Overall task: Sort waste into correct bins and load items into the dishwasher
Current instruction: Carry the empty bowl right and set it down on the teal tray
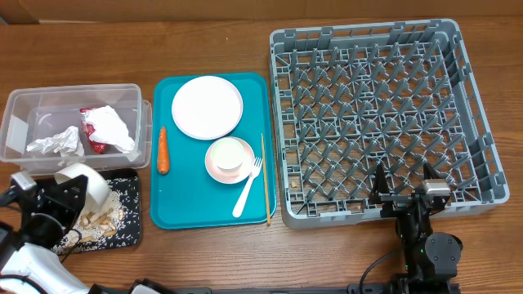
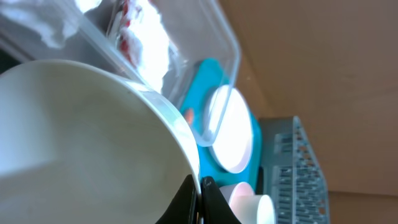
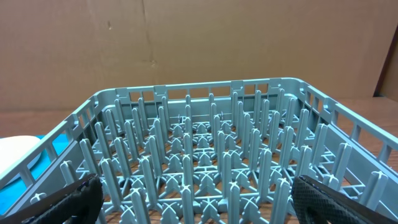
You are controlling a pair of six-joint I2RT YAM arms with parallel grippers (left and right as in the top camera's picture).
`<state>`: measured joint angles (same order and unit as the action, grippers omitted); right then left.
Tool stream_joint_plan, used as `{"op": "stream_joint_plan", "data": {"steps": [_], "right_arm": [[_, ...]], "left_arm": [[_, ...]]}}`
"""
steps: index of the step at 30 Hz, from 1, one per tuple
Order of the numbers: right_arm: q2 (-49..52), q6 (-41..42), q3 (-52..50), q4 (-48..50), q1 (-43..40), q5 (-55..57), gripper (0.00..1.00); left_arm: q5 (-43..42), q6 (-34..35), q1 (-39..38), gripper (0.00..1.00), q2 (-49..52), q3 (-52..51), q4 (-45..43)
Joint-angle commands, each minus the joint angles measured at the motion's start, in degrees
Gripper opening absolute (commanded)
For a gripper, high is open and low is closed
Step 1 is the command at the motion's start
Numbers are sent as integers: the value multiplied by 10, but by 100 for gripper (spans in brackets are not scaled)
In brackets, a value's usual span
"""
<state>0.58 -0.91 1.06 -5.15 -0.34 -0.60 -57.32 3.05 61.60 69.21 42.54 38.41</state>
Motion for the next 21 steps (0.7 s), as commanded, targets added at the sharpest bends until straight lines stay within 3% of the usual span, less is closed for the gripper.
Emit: {"op": "stream_joint_plan", "data": {"steps": [1, 5, 6, 9, 15, 21], "right_arm": [[-4, -2, -6, 3, -2, 5, 100], [-4, -2, -6, 3, -2, 5, 100], [-4, -2, -6, 3, -2, 5, 100], [-4, -2, -6, 3, -2, 5, 100], [-4, -2, -6, 3, -2, 5, 100], [-4, -2, -6, 3, -2, 5, 100]], "left_arm": [[129, 26, -72, 4, -24, 37, 23], [230, 57, -196, 4, -56, 80, 55], [293, 70, -297, 4, -69, 95, 65], [418, 112, -469, 4, -66, 96, 74], [540, 204, -752, 4, -1, 96, 82], [541, 219, -836, 4, 98, 96, 100]]}}
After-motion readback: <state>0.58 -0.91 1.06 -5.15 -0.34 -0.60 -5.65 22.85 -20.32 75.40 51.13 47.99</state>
